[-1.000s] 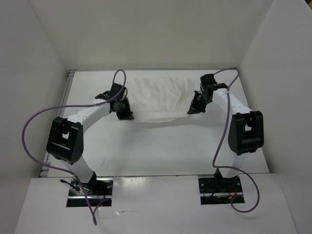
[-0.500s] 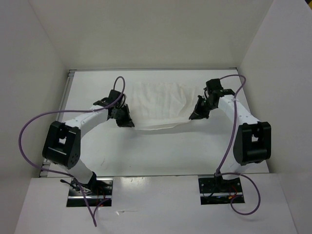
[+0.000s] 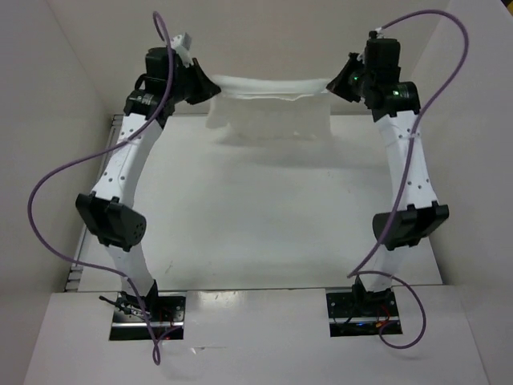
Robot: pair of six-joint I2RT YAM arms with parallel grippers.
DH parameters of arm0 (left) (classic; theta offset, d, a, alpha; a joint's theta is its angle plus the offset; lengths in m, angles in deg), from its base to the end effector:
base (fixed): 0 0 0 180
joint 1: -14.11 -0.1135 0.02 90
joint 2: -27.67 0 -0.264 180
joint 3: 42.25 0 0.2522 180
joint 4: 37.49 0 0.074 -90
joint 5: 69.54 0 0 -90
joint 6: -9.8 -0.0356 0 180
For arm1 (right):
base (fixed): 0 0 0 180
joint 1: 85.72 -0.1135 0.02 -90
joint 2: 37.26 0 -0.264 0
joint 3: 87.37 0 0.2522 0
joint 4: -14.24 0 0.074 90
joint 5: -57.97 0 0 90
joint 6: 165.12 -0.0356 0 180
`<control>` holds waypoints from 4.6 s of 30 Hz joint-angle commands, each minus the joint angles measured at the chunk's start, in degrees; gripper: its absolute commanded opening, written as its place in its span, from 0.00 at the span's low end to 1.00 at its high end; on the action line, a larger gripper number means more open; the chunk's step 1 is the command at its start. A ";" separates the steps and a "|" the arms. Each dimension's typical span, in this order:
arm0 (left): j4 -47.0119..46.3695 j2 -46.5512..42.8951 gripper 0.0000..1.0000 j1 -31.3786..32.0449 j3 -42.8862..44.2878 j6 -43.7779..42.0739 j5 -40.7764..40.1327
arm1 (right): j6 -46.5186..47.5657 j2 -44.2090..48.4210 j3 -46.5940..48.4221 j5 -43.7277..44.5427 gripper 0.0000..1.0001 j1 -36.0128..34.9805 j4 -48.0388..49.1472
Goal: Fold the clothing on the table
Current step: Flatten the skirt out
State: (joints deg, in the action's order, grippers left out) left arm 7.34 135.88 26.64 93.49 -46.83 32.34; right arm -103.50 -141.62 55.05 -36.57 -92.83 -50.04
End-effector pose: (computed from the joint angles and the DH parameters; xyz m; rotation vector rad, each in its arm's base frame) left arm 0.4182 -0.1005 0.4485 -0.2036 1.9235 -0.7382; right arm 0.3790 0.0501 0.4764 0.3300 2.0325 0.4681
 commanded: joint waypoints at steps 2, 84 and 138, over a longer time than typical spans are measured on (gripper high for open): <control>-8.98 -13.08 0.00 -4.89 -9.85 -1.37 -2.57 | 3.51 13.46 -6.64 13.33 0.00 1.75 5.42; -17.18 5.09 0.00 -6.20 -29.86 2.49 13.08 | 16.42 -11.47 -23.73 2.16 0.52 -36.83 12.64; -23.69 3.59 0.00 -10.16 -44.28 5.04 22.57 | 15.03 -10.69 -24.26 6.21 0.60 -22.15 7.73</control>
State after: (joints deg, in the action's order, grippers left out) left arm -14.82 140.09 17.00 46.98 -41.02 53.41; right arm -87.50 -158.71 26.37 -26.99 -113.81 -38.81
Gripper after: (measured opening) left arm 0.014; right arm 0.594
